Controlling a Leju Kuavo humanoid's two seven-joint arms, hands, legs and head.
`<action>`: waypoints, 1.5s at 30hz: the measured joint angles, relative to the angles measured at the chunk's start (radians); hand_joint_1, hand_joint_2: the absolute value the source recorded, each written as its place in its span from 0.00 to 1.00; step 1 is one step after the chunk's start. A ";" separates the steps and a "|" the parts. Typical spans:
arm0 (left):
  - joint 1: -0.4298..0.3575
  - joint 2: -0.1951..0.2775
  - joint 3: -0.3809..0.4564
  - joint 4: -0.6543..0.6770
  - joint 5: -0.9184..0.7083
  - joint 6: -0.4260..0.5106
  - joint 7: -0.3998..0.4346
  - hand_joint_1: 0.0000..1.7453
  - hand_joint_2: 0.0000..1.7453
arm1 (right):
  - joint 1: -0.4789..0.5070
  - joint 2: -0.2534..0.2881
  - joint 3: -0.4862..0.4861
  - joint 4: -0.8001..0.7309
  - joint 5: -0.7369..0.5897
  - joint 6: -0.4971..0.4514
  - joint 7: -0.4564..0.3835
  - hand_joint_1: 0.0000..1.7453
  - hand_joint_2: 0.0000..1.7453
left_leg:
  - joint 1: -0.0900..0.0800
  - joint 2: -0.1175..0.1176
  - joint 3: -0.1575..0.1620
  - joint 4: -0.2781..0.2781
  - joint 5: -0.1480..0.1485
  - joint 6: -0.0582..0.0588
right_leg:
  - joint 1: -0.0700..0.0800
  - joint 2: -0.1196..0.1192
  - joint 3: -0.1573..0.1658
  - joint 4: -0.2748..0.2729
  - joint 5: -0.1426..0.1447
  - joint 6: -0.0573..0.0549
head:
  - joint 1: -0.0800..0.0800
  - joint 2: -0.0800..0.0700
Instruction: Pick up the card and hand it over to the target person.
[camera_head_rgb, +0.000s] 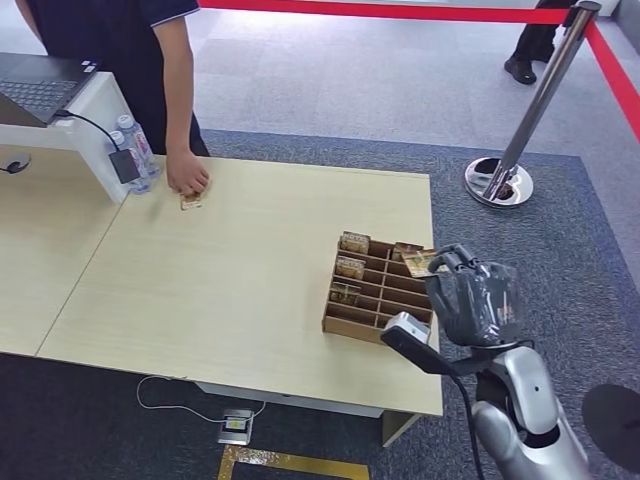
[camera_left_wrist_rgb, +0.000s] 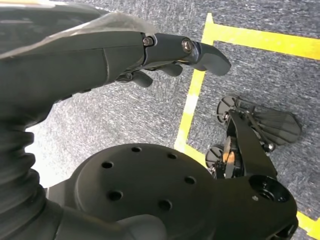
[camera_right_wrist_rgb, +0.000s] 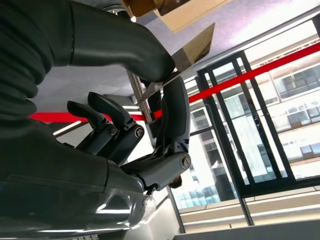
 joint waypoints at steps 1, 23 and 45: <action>0.000 0.001 0.001 0.000 0.000 0.001 0.000 0.00 1.00 | -0.025 0.006 0.010 0.022 -0.001 -0.001 -0.002 1.00 1.00 | 0.000 0.000 0.000 0.000 0.000 0.000 | 0.000 0.000 0.000 0.000 0.000 0.000 | 0.000 0.000; -0.008 0.006 -0.045 -0.001 -0.050 0.003 0.038 0.00 1.00 | -0.322 0.210 0.155 0.288 -0.047 0.047 0.005 1.00 1.00 | 0.000 -0.001 -0.001 0.000 0.002 -0.001 | 0.000 -0.001 -0.001 0.002 0.000 0.000 | 0.000 0.000; -0.024 0.002 -0.043 -0.007 -0.044 0.015 0.067 0.00 1.00 | -0.446 0.375 0.156 0.545 -0.076 0.095 -0.048 1.00 1.00 | 0.000 -0.003 -0.001 0.000 0.002 -0.001 | 0.000 -0.003 0.000 0.002 0.000 0.000 | 0.000 0.000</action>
